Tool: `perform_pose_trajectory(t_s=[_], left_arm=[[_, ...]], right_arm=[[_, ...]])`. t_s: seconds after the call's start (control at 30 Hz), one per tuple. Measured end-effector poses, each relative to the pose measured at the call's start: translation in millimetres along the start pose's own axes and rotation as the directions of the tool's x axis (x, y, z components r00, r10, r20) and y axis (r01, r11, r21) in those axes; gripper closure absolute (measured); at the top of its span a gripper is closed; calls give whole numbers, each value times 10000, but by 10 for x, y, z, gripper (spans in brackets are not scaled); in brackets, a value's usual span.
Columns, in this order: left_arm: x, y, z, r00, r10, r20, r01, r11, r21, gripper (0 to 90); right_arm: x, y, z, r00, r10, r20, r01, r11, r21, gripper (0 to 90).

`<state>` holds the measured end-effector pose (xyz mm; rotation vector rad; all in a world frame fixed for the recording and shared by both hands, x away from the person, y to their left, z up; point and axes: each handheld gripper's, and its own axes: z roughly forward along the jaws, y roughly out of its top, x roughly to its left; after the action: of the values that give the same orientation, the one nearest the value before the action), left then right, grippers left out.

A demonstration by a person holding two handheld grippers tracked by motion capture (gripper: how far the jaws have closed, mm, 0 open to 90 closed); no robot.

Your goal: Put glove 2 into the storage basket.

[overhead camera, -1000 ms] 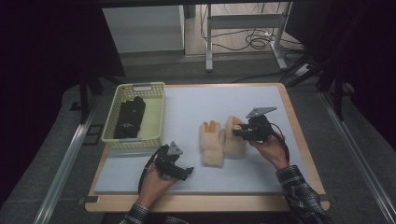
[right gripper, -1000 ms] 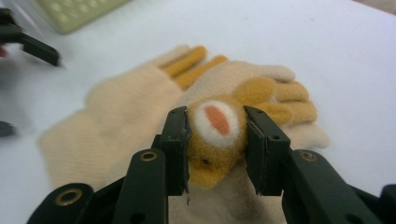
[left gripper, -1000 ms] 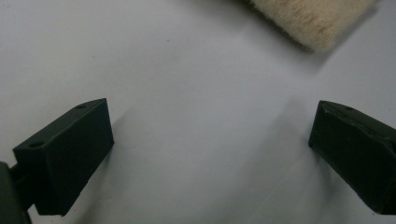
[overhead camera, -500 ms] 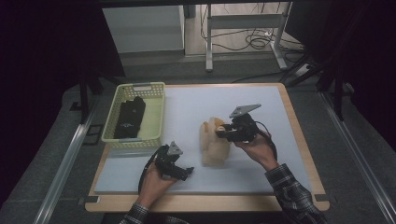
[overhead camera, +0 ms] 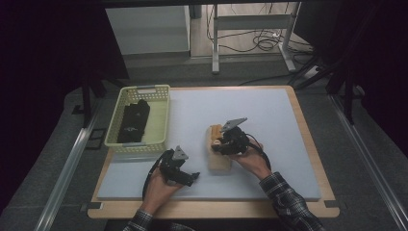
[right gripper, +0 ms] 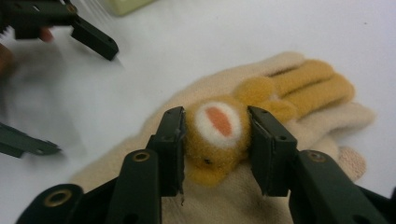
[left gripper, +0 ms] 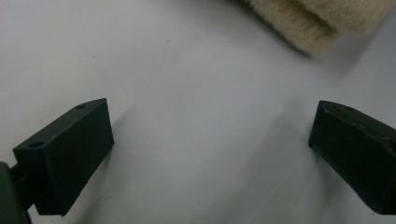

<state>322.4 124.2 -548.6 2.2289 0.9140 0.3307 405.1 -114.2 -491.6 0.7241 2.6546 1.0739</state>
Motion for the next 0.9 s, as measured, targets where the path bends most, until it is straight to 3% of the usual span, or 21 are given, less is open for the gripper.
perform_pose_trajectory(t_s=[0.2, 0.33, 0.47, 0.63, 0.9], left_arm=[[-5, -1, 3, 10000, -75, 14, 75, 10000, -41, 0], [-2, 0, 2, 10000, -26, 18, 26, 10000, -23, 0], [-1, 0, 1, 10000, -19, 18, 20, 10000, -20, 0], [-9, -2, 4, 9999, -141, 32, 141, 9999, -51, 0], [-8, -1, 3, 9999, -136, 35, 136, 9999, -40, 0]], right_arm=[[-17, -53, 31, 9999, 13, 131, -13, 10000, 10, 463], [-41, -33, -83, 9997, 110, 206, -104, 9995, -304, 397], [-128, -69, -249, 9985, 309, 451, -284, 9980, -569, 407], [-202, -238, -387, 9967, 548, 607, -518, 9974, -504, 599], [-163, -512, -452, 9975, 664, 242, -654, 9971, -394, 855]])
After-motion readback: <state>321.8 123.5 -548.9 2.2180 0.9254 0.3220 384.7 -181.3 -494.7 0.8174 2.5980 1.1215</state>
